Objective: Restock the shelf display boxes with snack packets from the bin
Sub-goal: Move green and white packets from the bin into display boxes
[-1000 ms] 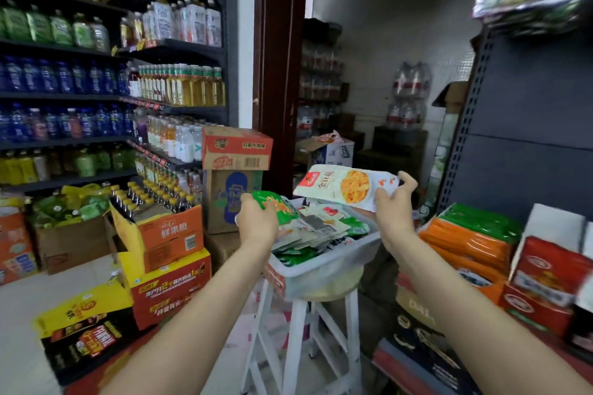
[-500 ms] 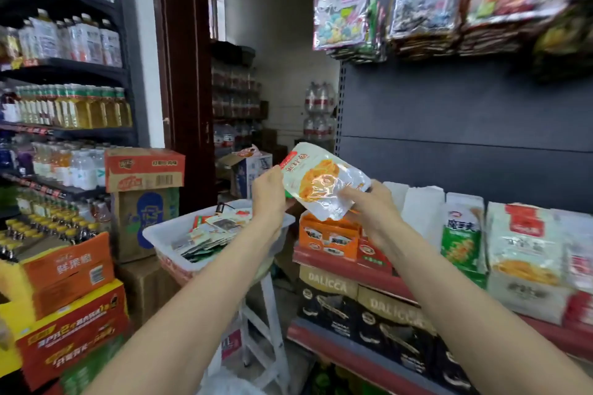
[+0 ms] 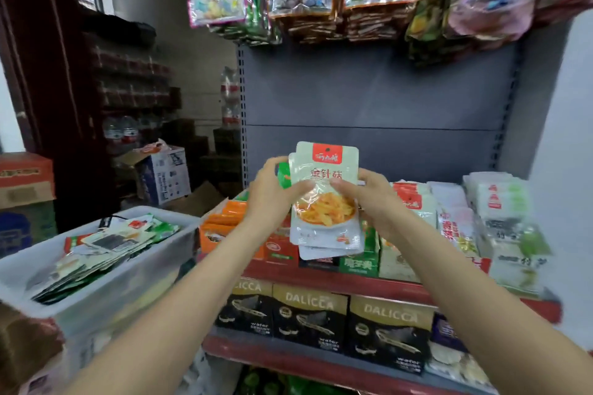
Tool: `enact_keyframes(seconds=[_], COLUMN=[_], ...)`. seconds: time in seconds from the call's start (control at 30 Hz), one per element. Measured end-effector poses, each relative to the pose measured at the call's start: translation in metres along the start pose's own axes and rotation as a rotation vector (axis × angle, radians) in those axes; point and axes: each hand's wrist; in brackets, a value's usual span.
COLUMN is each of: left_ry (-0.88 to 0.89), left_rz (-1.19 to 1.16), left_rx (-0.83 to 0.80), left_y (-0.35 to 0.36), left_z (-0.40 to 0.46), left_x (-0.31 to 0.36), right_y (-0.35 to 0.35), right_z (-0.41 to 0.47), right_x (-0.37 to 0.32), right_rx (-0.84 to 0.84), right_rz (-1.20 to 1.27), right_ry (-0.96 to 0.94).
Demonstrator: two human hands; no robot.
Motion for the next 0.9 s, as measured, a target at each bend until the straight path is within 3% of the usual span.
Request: enact_keyframes(seconds=[0.1,0.23,0.37,0.9], left_ry=[-0.005,-0.11,-0.115,-0.116], left_rz=[-0.114,-0.335,-0.231,-0.393], left_rx=[-0.057,0.026,0.07,-0.047], left_y=[0.039,0.075,0.098,0.103], left_z=[0.009,0.018,0.025,0.013], left_x=[0.003,-0.001,-0.014,-0.022], right_y=[-0.037,-0.088,-0.122,-0.114], right_z=[0.006,0.019,0.03,0.041], right_x=[0.01,0.021,0.031,0.069], right_rx=[0.095,0.338,0.507,0.524], right_rz=[0.087,0.178,0.126,-0.311], right_ry=[-0.013,-0.062,-0.109,-0.067])
Point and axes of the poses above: each hand's wrist, its own z-axis towards the middle knuckle, its own y-axis out of the palm, x = y × z, and after that the axes turned 10 degrees about y, right-handed
